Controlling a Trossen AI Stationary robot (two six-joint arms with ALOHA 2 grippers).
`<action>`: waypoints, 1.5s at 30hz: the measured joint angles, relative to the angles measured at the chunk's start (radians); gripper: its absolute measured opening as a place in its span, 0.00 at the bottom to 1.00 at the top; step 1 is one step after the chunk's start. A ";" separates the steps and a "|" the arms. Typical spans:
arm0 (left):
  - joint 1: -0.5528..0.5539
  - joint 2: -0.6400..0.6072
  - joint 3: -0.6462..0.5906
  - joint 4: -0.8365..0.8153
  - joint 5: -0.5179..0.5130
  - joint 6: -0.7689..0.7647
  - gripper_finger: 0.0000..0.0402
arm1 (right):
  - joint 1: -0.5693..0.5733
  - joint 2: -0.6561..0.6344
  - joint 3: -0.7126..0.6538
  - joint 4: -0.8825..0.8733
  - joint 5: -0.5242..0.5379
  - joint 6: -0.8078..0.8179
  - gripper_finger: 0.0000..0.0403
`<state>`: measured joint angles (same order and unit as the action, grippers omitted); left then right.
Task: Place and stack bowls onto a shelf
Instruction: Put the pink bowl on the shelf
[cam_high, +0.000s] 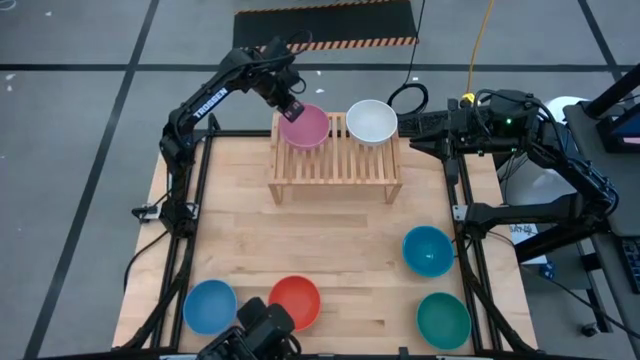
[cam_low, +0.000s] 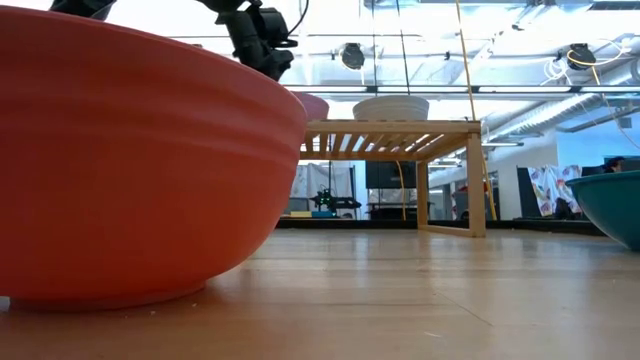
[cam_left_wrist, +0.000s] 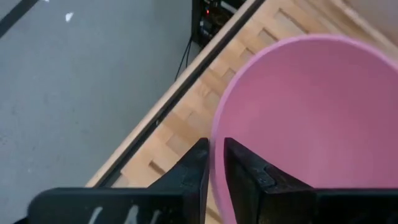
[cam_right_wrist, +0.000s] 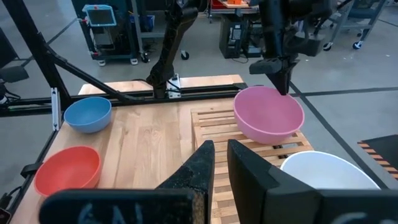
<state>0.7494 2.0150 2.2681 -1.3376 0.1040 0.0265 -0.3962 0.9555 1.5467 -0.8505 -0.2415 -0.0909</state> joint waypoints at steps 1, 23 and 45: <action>0.000 0.000 0.000 0.007 0.000 -0.002 0.14 | 0.000 0.000 0.000 0.000 0.000 -0.002 0.10; -0.004 -0.178 0.000 0.094 -0.002 0.102 0.14 | 0.000 0.000 0.000 0.000 0.000 -0.090 0.10; -0.384 -0.391 -0.017 -0.214 0.000 0.219 0.14 | 0.000 0.000 0.000 -0.045 0.000 -0.139 0.10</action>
<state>0.3656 1.6239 2.2512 -1.5518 0.1037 0.2457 -0.3965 0.9554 1.5467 -0.8959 -0.2413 -0.2298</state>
